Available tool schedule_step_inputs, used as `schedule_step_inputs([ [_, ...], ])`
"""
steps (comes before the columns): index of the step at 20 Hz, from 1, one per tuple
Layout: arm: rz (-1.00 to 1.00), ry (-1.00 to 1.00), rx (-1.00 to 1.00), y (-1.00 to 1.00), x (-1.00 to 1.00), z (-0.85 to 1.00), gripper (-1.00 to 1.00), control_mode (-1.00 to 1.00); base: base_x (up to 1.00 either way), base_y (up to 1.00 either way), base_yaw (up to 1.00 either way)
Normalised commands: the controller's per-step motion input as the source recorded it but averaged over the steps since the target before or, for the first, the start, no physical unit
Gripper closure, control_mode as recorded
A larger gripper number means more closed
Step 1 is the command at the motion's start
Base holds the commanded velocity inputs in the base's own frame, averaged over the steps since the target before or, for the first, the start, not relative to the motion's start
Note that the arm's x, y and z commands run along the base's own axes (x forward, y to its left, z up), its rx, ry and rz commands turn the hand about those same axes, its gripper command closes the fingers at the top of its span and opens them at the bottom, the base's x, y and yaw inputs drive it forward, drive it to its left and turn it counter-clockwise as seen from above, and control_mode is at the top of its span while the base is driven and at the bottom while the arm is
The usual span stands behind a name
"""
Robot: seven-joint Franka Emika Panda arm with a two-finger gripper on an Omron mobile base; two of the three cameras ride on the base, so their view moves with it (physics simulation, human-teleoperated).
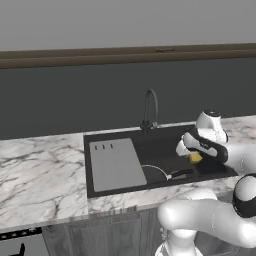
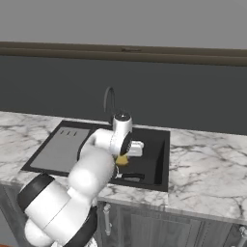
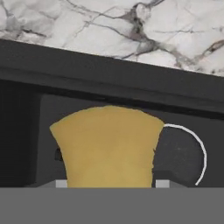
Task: Pick the pan and sponge and place them into the sink. Then turn on the water.
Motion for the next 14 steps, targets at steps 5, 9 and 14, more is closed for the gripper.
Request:
schedule_step_inputs([
  [5,0.10,0.00,0.00,0.02,0.65,-0.50,1.00,-1.00,0.00,0.00,0.00],
  [9,0.17,0.00,0.00,0.00,0.24,-0.52,1.00,-1.00,0.00,0.00,0.00],
  [14,0.18,0.00,0.00,0.00,0.29,-0.55,1.00,-1.00,0.00,0.00,0.00],
])
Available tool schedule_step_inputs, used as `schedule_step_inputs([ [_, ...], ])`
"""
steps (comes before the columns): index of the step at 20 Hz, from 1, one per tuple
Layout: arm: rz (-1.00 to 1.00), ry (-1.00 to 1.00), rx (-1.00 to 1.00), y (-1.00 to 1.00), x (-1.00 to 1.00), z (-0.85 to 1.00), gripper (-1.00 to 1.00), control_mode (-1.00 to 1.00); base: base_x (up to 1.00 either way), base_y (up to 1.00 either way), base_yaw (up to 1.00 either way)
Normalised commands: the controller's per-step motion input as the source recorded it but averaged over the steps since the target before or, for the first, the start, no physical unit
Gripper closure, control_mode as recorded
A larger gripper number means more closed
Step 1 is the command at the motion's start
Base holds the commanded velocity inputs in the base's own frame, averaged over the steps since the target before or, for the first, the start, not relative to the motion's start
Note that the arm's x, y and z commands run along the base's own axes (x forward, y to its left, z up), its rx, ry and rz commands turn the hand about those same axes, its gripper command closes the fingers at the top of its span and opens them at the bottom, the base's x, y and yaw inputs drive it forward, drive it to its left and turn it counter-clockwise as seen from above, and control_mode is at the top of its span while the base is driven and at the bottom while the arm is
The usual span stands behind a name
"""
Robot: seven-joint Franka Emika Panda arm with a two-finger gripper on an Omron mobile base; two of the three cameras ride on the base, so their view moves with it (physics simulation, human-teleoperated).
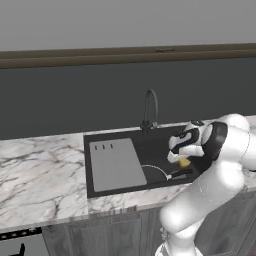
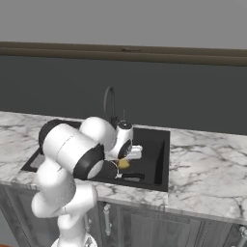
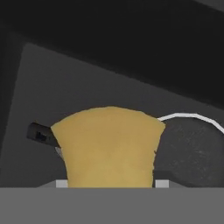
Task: Pick the pan and sponge and place them into the sink. Then turn on the water.
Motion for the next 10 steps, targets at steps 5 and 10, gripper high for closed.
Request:
schedule_step_inputs([
  [5,0.15,0.00,0.00,0.00,0.48,-0.51,1.00,-1.00,0.00,0.00,0.00],
  [10,0.15,0.00,0.03,0.00,0.51,-0.38,1.00,-1.00,0.00,0.00,0.00],
])
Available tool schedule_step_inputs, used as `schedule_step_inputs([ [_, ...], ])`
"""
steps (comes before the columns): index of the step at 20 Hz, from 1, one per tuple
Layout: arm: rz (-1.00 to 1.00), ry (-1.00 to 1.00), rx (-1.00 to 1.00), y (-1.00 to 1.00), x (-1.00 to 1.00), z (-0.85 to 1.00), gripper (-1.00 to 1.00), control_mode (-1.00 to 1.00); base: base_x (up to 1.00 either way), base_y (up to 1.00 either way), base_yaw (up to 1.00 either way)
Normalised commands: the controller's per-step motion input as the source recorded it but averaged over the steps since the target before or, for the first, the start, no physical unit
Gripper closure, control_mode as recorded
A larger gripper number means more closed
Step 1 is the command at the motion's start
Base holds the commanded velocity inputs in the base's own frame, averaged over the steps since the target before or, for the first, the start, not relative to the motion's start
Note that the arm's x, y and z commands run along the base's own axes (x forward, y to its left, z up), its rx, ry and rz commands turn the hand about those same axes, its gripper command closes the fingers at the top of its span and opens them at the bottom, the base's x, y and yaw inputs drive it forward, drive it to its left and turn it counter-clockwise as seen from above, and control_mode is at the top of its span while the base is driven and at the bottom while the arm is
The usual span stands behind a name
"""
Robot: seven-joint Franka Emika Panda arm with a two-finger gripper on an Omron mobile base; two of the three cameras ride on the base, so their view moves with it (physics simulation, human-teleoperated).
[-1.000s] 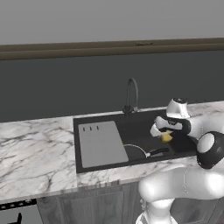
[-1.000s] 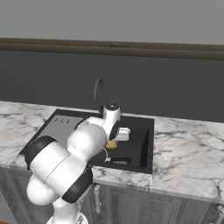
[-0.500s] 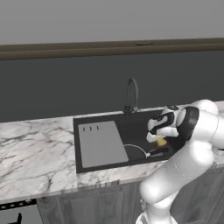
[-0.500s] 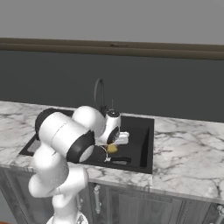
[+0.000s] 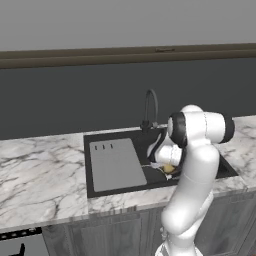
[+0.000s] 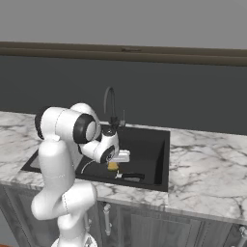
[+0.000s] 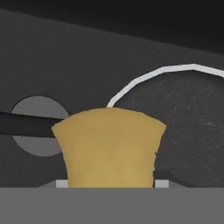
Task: Pick the pan and sponge and place them into the sink. Then turn on the water.
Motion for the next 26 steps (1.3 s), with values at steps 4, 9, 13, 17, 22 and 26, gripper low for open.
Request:
schedule_step_inputs([
  [4,0.17,0.00,0.08,-0.18,0.45,-0.27,1.00,-1.00,0.00,0.00,0.00],
  [9,0.19,-0.01,0.11,-0.35,0.34,-0.22,1.00,-1.00,0.00,0.00,0.00],
  [13,0.16,-0.02,0.10,-0.30,0.00,-0.42,1.00,-1.00,0.00,0.00,0.00],
  [17,0.16,-0.03,0.04,-0.10,-0.03,-0.61,1.00,-1.00,0.00,0.00,0.00],
  [22,0.16,-0.02,0.02,-0.05,-0.12,-0.68,1.00,-1.00,0.00,0.00,0.00],
  [26,0.13,-0.04,0.02,-0.21,-0.01,-0.46,1.00,-1.00,0.00,0.00,0.00],
])
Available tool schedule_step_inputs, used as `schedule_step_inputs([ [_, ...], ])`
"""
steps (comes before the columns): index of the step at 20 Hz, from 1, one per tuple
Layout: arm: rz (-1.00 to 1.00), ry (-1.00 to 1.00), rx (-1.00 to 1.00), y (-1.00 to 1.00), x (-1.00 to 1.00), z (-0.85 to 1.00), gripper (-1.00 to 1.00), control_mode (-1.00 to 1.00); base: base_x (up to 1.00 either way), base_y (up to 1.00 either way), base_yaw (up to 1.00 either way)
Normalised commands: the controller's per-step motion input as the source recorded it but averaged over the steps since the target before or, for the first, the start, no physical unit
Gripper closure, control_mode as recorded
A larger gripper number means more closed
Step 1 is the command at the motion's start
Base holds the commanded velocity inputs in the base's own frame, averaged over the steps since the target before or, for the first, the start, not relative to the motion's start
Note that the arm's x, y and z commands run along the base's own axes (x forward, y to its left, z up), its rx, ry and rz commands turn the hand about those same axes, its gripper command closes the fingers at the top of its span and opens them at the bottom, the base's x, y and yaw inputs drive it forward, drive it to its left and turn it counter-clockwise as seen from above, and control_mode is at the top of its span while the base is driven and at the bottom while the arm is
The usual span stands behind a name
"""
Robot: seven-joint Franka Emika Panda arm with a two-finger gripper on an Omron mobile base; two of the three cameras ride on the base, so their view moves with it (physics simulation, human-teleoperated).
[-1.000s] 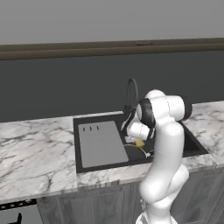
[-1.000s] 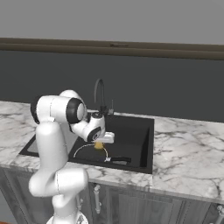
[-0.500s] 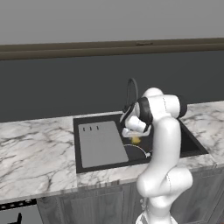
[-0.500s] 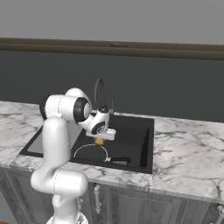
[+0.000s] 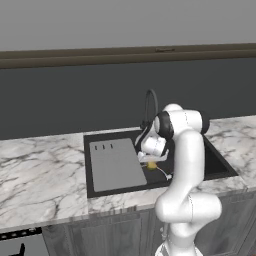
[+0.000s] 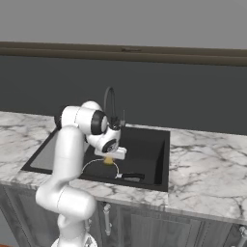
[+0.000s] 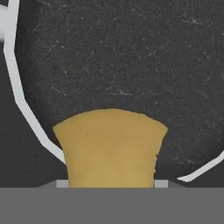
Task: Pick the pan and sponge and place them into the sink. Then turn on the water.
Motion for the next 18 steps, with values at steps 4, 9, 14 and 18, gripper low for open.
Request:
schedule_step_inputs([
  [4,0.11,-0.05,0.04,-0.29,-0.08,-0.34,1.00,-1.00,0.00,0.00,0.00],
  [9,0.08,-0.07,0.06,-0.30,-0.30,-0.20,-1.00,-1.00,0.00,0.00,0.00],
  [14,0.01,-0.07,0.16,-0.26,-0.42,0.14,-1.00,-1.00,0.00,0.00,0.00],
  [18,0.00,-0.08,0.20,-0.31,-0.80,0.46,-1.00,-1.00,0.00,0.00,0.00],
])
